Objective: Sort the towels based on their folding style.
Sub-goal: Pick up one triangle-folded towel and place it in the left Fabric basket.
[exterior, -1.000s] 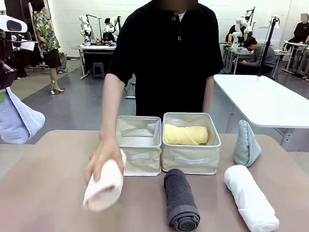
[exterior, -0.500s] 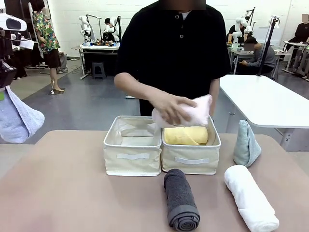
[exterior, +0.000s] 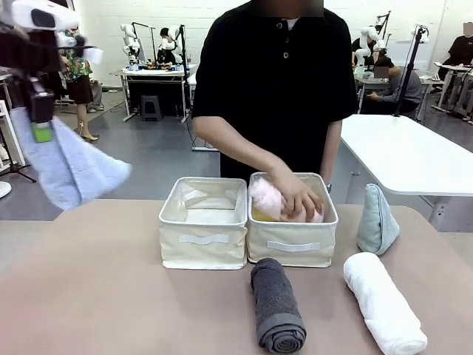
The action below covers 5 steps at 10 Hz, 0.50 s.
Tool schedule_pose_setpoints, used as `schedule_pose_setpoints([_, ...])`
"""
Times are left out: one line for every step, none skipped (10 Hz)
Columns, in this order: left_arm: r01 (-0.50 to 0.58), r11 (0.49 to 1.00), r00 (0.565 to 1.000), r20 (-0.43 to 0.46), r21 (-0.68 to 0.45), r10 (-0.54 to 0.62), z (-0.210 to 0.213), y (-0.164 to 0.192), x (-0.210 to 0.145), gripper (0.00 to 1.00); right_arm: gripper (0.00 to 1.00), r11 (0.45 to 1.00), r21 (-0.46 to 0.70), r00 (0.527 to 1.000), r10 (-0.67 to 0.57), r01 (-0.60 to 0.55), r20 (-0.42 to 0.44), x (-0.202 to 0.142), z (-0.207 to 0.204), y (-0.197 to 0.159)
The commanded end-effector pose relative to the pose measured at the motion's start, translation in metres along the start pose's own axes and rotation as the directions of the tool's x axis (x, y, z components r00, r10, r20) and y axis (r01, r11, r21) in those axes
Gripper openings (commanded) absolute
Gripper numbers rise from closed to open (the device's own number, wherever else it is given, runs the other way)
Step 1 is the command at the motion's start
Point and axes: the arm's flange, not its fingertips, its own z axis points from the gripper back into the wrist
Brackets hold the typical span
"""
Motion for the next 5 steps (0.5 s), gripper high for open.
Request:
schedule_pose_setpoints([0.495,0.868,0.868,-0.041,-0.029,-0.496,0.018,0.002,0.027,0.16,1.0,1.0,0.004,1.0,-0.004,0.004,-0.005,0.002,-0.001,-0.001])
schedule_pose_setpoints([0.617,0.787,0.784,-0.067,-0.019,-0.617,0.025,-0.005,0.046,0.16,1.0,1.0,0.004,1.0,-0.004,0.004,-0.005,0.002,-0.001,-0.001])
schedule_pose_setpoints([0.709,0.705,0.703,-0.097,0.006,-0.705,0.029,-0.011,0.068,0.16,1.0,1.0,0.004,1.0,-0.004,0.004,-0.005,0.002,-0.001,-0.001])
schedule_pose_setpoints([0.757,0.654,0.65,-0.124,0.017,-0.75,0.029,-0.014,0.089,0.16,1.0,1.0,0.004,1.0,-0.004,0.004,-0.005,0.002,-0.001,-0.001])
schedule_pose_setpoints([0.8,0.599,0.596,-0.133,0.022,-0.792,0.028,-0.022,0.12,0.16,1.0,1.0,0.004,1.0,-0.004,0.004,-0.005,0.002,-0.001,-0.001])
